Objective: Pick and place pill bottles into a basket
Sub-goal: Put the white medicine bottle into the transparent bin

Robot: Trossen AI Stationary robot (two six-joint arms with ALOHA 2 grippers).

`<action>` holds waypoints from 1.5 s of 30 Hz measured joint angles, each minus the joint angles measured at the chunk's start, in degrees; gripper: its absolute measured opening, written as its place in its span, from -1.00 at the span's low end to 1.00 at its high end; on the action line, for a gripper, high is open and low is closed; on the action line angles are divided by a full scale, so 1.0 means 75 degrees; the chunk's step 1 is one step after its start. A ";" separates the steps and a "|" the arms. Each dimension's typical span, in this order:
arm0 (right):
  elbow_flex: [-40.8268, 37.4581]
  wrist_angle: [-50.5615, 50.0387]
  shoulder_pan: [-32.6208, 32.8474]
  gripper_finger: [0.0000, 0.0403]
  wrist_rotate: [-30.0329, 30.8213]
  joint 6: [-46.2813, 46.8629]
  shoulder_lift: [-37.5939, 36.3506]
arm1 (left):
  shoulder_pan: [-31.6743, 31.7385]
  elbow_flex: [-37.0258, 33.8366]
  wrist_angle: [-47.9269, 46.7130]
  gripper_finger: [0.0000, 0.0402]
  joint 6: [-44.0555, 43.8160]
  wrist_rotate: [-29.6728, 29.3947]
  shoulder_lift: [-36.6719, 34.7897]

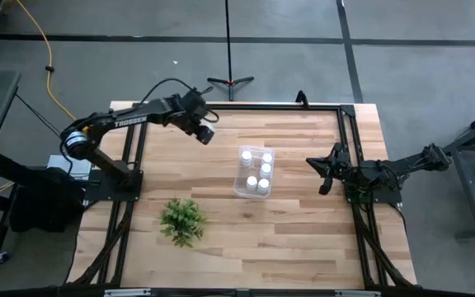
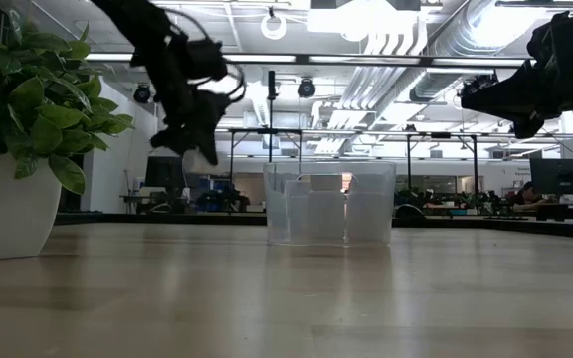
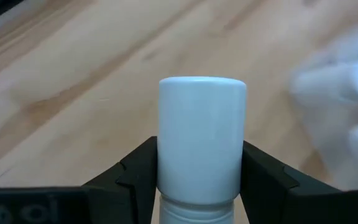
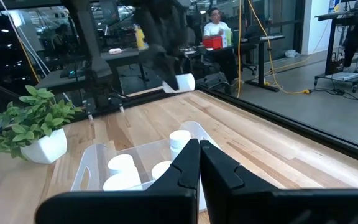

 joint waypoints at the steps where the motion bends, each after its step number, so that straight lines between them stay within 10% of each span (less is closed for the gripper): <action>1: -0.0003 0.0000 0.0000 -0.99 -0.0001 0.0000 0.0000 | -0.0199 0.0146 -0.0111 0.06 0.0014 -0.0007 0.0000; 22: -0.0003 0.0000 0.0000 -0.99 -0.0072 0.0038 0.0000 | -0.3646 0.4757 -0.2354 0.06 0.0829 -0.0997 0.1925; 45: 0.0000 0.0020 0.0001 -0.99 -0.0420 0.0058 0.0099 | -0.4267 0.5621 -0.3679 0.06 0.1423 -0.2063 0.3803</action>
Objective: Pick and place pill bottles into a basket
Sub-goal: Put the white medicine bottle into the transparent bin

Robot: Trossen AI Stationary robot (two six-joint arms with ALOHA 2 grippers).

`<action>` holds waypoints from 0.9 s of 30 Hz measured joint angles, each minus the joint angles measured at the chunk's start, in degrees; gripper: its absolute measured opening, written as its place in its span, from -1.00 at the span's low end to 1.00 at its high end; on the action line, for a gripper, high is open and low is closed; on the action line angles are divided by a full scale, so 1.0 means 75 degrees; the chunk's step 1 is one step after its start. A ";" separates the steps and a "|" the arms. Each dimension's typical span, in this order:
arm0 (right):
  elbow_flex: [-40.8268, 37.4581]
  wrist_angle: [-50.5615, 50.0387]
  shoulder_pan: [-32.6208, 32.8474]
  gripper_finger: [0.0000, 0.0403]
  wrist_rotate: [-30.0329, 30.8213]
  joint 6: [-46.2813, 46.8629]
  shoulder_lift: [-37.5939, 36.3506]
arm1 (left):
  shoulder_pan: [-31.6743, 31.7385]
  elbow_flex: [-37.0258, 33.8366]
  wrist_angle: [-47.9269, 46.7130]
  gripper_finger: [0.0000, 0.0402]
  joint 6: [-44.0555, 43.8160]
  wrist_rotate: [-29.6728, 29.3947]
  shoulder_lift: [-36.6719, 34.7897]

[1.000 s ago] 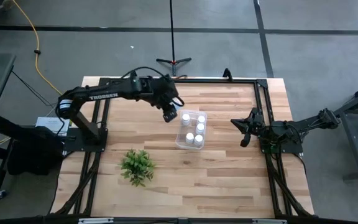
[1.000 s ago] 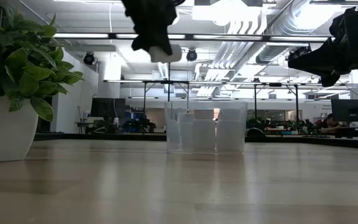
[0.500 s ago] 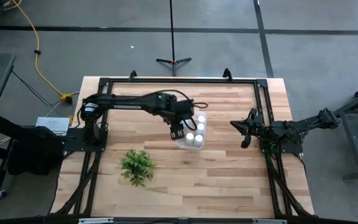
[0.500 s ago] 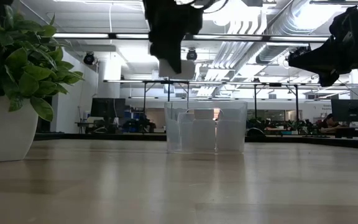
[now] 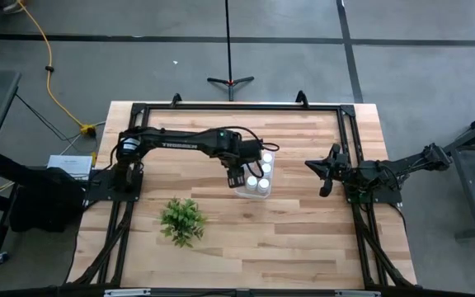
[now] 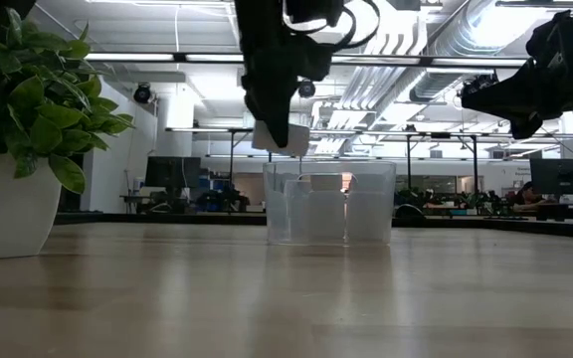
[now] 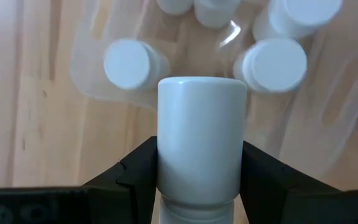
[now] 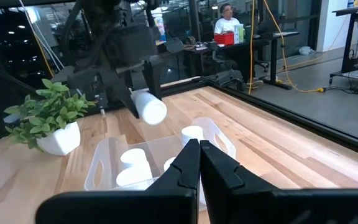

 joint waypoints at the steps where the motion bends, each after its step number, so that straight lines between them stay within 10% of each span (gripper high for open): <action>1: 0.0000 0.0000 0.0002 -0.99 0.0002 0.0000 0.0000 | 0.0000 0.0012 0.0072 0.06 0.0000 -0.0046 0.0050; 27: 0.0000 -0.0003 -0.0001 -0.99 0.0009 0.0000 0.0335 | -0.0091 0.2764 -0.1833 0.06 0.0861 -0.0389 0.1743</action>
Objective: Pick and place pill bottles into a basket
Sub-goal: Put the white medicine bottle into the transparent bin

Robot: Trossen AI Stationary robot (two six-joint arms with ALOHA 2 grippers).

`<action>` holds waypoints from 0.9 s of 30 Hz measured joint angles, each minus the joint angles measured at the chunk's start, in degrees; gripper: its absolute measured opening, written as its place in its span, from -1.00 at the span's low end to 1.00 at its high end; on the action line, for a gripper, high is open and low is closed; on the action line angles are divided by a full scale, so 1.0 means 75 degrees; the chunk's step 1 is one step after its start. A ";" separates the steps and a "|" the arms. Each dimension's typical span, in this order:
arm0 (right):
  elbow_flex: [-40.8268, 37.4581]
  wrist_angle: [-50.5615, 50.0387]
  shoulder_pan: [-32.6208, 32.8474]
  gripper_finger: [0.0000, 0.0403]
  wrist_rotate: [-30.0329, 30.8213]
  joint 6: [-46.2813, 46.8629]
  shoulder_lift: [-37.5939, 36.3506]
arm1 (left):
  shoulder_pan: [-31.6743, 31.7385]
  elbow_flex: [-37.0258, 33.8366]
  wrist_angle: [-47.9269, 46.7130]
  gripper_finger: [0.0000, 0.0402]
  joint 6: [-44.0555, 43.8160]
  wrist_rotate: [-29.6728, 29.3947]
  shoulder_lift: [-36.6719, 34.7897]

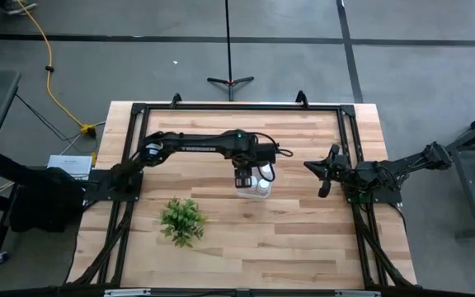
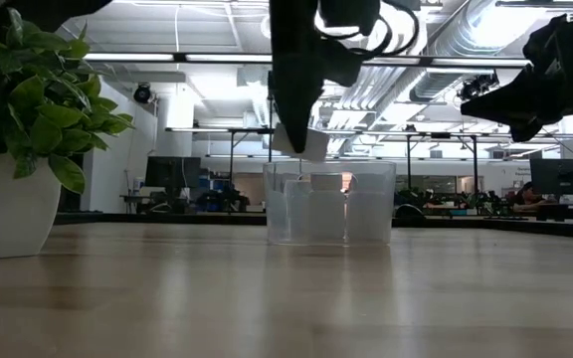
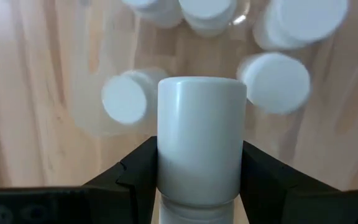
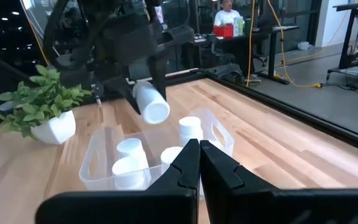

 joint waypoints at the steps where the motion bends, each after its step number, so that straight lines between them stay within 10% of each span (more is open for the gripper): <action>1: -0.0002 0.0004 0.0000 -0.99 0.0008 0.0012 0.0035 | 0.0003 0.0101 -0.0025 0.06 0.0085 -0.0074 0.0089; 27: 0.0000 0.0000 0.0000 -0.99 -0.0021 0.0207 0.0218 | 0.0003 0.0103 -0.0843 0.05 0.0317 -0.0172 0.0862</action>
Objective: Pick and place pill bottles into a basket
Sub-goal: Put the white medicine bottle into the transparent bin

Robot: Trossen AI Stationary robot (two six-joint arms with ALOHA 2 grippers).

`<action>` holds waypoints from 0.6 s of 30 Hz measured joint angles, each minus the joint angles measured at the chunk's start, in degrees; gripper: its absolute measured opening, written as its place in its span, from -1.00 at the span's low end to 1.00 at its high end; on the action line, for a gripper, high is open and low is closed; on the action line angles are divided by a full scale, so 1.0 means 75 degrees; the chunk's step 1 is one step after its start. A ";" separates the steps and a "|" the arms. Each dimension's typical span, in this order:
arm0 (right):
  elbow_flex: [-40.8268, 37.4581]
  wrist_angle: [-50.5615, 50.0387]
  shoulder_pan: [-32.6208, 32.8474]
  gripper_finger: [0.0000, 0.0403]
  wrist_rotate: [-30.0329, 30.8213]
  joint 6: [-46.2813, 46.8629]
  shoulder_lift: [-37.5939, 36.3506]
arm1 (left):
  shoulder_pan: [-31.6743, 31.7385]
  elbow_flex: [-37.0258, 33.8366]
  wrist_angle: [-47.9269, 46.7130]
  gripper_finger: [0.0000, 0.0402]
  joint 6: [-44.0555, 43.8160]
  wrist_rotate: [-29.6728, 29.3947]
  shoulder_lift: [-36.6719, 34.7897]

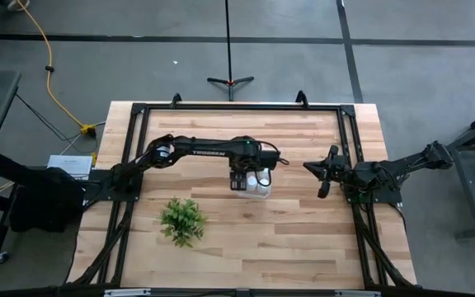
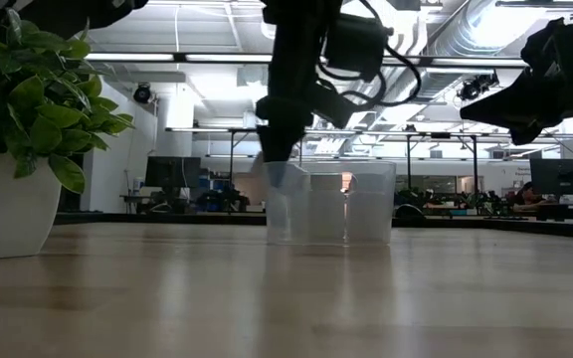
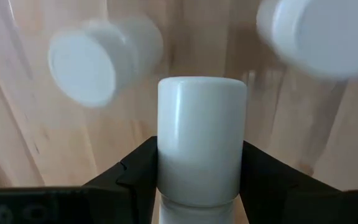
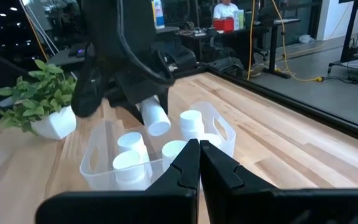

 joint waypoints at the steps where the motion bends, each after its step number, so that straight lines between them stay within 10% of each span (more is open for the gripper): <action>1: 0.0000 0.0000 0.0000 -0.99 -0.0003 -0.0003 -0.0005 | 0.0000 0.0008 0.0100 0.05 0.0000 -0.0002 0.0033; 18: 0.0000 0.0003 0.0000 -0.99 -0.0003 -0.0003 0.0044 | 0.0000 -0.0001 0.0020 0.18 0.0206 -0.0064 0.0058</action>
